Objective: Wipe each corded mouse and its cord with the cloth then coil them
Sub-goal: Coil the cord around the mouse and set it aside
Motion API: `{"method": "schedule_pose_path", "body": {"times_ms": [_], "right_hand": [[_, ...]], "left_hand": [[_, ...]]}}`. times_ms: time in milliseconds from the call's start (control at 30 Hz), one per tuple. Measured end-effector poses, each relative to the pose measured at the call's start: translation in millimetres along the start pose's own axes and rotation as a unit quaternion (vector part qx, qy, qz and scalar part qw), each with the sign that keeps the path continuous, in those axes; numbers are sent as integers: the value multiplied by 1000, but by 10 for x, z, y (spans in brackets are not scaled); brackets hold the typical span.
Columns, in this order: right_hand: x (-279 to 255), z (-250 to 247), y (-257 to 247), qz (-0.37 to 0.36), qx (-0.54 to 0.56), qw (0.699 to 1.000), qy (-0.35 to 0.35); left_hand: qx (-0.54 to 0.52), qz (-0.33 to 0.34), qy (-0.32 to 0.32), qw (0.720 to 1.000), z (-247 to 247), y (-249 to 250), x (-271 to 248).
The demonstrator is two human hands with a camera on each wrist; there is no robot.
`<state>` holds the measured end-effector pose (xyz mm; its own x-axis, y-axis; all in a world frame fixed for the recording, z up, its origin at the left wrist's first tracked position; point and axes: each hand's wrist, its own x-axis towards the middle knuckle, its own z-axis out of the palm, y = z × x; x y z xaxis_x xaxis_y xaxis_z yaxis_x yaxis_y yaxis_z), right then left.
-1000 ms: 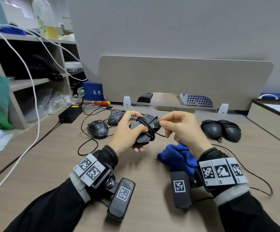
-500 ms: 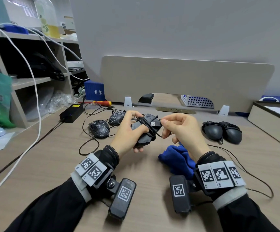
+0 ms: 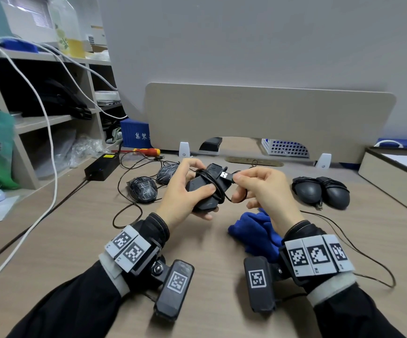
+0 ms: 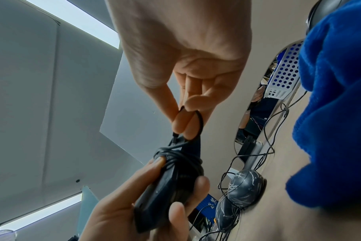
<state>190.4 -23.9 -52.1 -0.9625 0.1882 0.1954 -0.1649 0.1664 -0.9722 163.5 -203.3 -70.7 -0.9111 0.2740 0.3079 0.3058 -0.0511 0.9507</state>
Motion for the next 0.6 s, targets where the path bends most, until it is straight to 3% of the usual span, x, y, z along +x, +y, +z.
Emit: {"method": "schedule_pose_path", "body": {"times_ms": [300, 600], "right_hand": [[-21, 69, 11, 9, 3, 996, -86], [22, 15, -4, -19, 24, 999, -26]], "left_hand": [[47, 44, -30, 997, -5, -8, -22], [82, 53, -19, 995, 10, -12, -10]]}}
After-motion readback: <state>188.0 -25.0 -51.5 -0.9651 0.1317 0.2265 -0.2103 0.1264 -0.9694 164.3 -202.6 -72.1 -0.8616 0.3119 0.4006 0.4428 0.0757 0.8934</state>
